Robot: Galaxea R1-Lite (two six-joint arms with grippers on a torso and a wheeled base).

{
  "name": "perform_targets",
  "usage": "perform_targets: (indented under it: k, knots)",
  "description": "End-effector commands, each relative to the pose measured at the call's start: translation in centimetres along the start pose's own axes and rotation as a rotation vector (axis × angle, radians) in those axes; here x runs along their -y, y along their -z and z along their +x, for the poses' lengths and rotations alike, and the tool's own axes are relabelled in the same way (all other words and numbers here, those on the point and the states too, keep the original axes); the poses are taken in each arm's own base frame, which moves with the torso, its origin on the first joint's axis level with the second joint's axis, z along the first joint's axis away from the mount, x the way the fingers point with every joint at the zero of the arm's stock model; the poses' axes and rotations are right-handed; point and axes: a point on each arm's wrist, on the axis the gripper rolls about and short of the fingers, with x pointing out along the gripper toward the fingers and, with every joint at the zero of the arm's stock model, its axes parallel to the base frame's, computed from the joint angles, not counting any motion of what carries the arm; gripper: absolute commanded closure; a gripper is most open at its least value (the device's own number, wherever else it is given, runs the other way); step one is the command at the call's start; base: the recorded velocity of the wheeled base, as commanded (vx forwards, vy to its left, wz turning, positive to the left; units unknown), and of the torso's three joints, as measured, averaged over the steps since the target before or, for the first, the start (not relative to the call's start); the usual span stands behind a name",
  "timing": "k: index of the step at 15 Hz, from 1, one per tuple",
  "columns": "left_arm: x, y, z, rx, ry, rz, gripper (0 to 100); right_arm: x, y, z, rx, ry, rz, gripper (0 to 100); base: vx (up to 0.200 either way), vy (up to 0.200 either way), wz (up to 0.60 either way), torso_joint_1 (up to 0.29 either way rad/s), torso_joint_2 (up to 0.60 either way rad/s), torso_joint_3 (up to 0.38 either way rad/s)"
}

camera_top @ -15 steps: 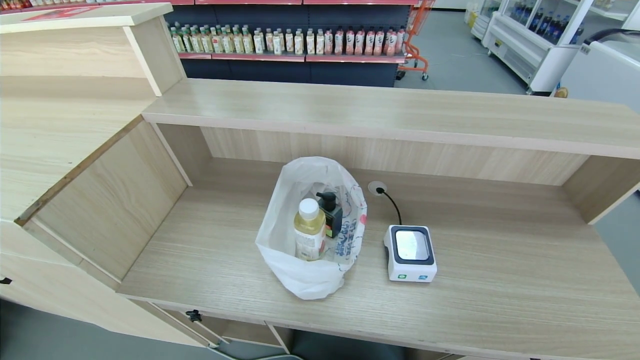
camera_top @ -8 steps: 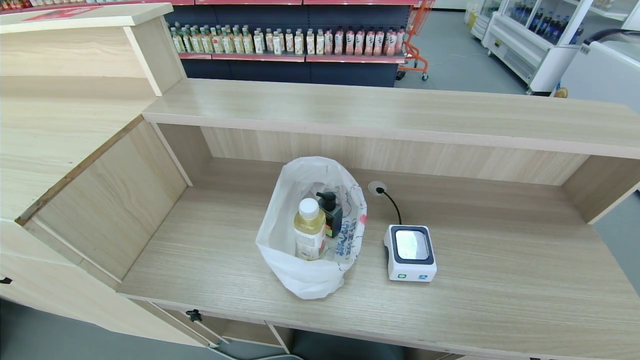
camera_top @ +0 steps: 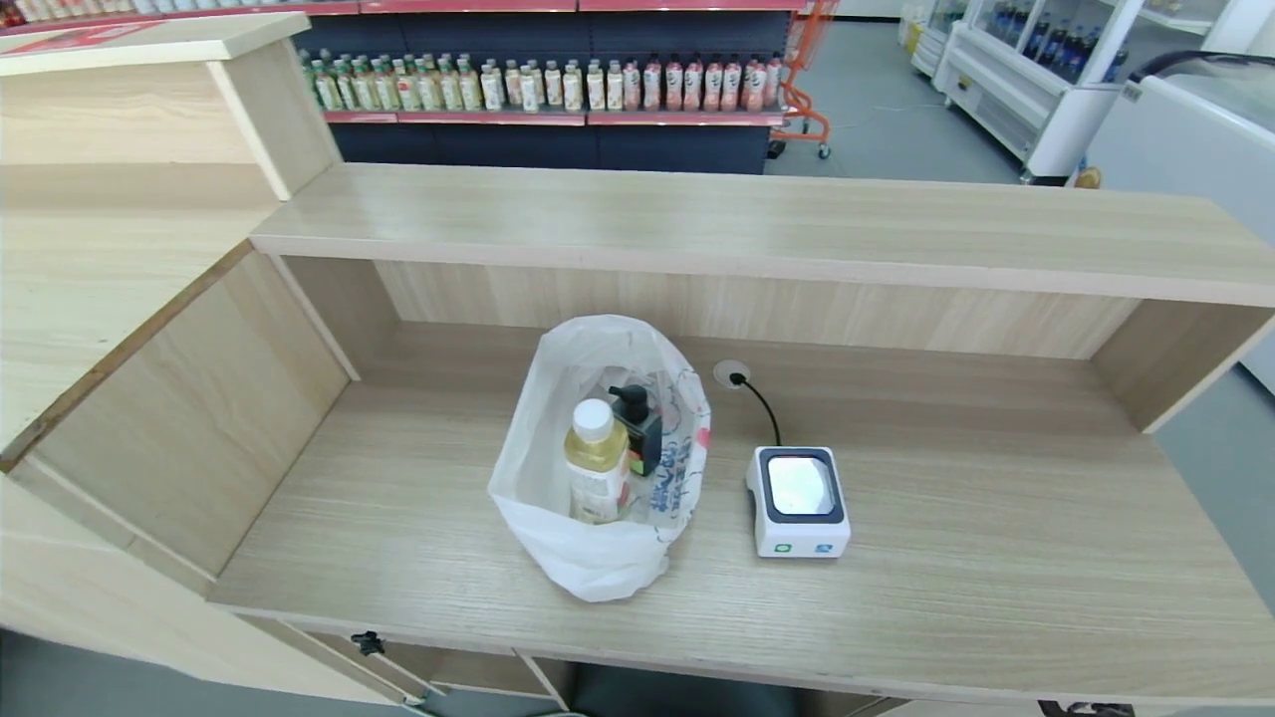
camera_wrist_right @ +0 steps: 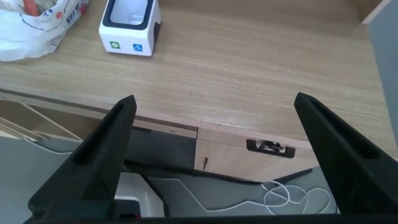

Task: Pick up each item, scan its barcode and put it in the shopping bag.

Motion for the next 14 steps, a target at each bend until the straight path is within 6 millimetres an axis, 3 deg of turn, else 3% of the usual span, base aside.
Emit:
perform_targets:
  k: [1, 12, 14]
  knots:
    - [0.0, 0.0, 0.01, -0.001, 0.0, 0.0, 0, 0.01, 0.01, 0.05, -0.009, -0.001, 0.002, 0, 0.0, 0.0, 0.0, 0.0, 0.0, 0.0]
    - [0.0, 0.0, 0.01, -0.001, 0.0, 0.002, 0, 0.01, 0.08, 0.04, -0.019, 0.003, 0.029, 0, 0.0, 0.0, 0.0, 0.0, 0.0, 0.0]
    - [0.0, 0.0, 0.02, -0.003, 0.002, 0.0, 0, 0.0, 0.08, 0.04, -0.019, 0.004, 0.03, 0, 0.2, 0.0, 0.0, 0.005, 0.0, 0.007]
